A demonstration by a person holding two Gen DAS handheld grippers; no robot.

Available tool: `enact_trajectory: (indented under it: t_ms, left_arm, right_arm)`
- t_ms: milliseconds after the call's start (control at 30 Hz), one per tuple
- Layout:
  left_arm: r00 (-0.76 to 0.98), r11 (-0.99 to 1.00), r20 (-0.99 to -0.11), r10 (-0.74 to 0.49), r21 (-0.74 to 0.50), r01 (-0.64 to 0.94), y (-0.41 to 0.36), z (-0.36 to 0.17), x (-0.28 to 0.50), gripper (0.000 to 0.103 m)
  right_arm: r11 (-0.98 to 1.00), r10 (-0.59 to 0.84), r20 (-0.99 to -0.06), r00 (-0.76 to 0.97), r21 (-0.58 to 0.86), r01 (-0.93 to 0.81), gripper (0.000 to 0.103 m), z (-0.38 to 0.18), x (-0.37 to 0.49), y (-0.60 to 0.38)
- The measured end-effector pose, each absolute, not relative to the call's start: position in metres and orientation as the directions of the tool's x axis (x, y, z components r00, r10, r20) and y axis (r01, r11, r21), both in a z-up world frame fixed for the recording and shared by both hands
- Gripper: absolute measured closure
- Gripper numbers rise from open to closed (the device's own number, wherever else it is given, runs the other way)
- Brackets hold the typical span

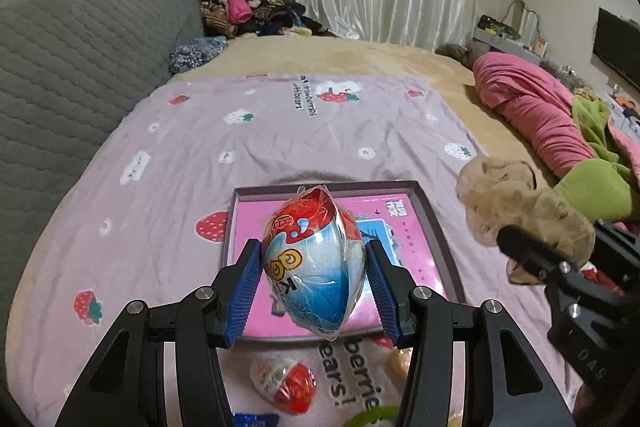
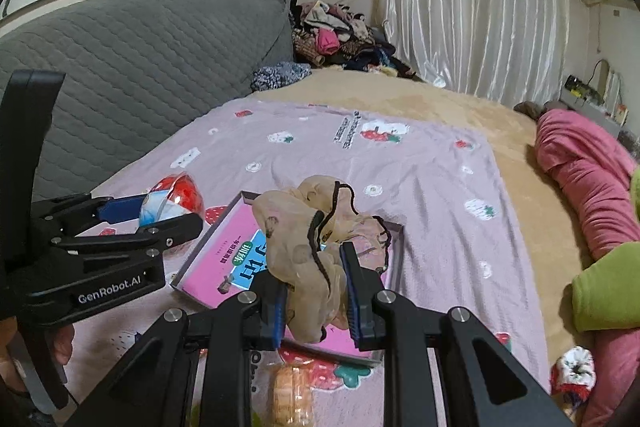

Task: Organize objects
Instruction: 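Carry the egg and scrunchie with both grippers over the pink book tray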

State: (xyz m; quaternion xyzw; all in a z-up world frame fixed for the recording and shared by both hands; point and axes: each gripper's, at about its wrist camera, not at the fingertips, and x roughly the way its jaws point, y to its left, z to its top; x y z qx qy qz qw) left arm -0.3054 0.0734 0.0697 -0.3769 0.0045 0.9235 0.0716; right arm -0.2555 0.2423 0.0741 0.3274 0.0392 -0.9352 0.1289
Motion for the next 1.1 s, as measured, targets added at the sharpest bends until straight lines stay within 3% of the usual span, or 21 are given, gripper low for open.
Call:
enact_trajectory:
  t_ms: [333, 667, 767, 1100]
  left_arm:
    - [-0.69, -0.993, -0.72, 0.073, 0.009, -0.115, 0.08, 0.034, -0.368, 0.049]
    - [-0.662, -0.992, -0.743, 0.098, -0.017, -0.128, 0.084, -0.02, -0.422, 0.049]
    - [-0.632, -0.991, -0.766, 0.12, -0.052, -0.125, 0.081, -0.037, -0.438, 0.049]
    - [-0.587, -0.994, -0.807, 0.062, 0.002, -0.108, 0.085, -0.076, -0.47, 0.049]
  right_arm:
    - [-0.957, -0.258, -0.646, -0.718, 0.066, 0.284, 0.079, 0.033, -0.318, 0.257]
    - [-0.959, -0.249, -0.674, -0.695, 0.071, 0.275, 0.079, -0.031, -0.379, 0.252]
    - [-0.963, -0.196, -0.69, -0.697, 0.002, 0.269, 0.079, -0.052, -0.388, 0.245]
    - [-0.97, -0.198, -0.712, -0.674, 0.045, 0.237, 0.077, -0.086, -0.408, 0.256]
